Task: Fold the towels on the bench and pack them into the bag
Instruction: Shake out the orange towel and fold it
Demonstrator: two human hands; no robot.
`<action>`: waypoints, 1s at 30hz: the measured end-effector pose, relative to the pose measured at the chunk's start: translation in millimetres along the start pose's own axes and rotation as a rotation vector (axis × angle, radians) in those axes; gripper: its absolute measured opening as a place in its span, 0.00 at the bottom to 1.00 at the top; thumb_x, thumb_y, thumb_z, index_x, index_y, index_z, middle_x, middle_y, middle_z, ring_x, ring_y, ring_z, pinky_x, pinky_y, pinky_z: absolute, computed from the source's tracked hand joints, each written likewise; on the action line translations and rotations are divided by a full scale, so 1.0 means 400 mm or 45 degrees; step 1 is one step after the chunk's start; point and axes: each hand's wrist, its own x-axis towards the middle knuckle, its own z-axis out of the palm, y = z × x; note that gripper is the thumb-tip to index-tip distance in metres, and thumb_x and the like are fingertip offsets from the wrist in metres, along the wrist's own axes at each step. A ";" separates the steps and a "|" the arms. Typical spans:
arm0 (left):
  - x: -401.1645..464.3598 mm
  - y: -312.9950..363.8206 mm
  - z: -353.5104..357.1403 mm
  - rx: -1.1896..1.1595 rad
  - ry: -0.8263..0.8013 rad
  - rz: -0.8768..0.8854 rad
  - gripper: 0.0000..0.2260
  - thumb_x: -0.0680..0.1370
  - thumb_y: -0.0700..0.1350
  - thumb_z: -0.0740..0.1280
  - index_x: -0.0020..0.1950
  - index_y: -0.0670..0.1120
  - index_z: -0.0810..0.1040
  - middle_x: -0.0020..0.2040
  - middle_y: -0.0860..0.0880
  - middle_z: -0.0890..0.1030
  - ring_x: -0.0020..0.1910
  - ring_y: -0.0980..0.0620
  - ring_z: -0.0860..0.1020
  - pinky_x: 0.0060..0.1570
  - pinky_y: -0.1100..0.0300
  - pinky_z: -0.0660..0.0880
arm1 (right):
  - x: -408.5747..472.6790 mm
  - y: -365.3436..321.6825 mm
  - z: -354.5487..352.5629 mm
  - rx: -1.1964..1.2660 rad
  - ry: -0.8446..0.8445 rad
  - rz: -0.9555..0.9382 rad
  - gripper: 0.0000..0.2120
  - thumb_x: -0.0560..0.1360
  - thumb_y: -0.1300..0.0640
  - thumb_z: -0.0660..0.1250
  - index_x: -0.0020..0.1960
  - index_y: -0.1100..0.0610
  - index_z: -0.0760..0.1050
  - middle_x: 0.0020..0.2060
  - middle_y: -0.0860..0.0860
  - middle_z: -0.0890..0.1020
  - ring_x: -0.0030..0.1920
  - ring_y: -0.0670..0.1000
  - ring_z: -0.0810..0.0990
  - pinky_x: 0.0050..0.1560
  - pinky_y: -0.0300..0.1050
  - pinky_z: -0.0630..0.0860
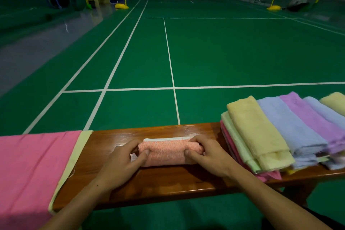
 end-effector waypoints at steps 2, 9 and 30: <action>0.000 0.003 0.004 -0.032 0.017 -0.047 0.19 0.81 0.69 0.61 0.55 0.56 0.81 0.47 0.58 0.85 0.46 0.58 0.84 0.42 0.49 0.83 | 0.000 0.000 0.003 0.117 0.010 0.056 0.14 0.77 0.38 0.69 0.55 0.46 0.78 0.47 0.43 0.84 0.47 0.42 0.82 0.46 0.40 0.78; 0.016 0.017 0.012 -0.002 0.113 -0.215 0.15 0.79 0.65 0.66 0.46 0.55 0.79 0.37 0.54 0.85 0.36 0.59 0.83 0.37 0.54 0.81 | 0.017 0.004 0.022 0.192 0.026 0.232 0.18 0.79 0.36 0.69 0.60 0.46 0.75 0.47 0.46 0.84 0.45 0.44 0.85 0.42 0.43 0.82; 0.020 0.004 0.078 0.709 -0.034 0.282 0.25 0.85 0.67 0.54 0.79 0.62 0.70 0.79 0.60 0.69 0.79 0.59 0.64 0.76 0.65 0.47 | 0.011 -0.071 0.121 -0.878 -0.066 -0.452 0.36 0.79 0.62 0.62 0.85 0.53 0.54 0.84 0.55 0.57 0.84 0.56 0.52 0.83 0.62 0.50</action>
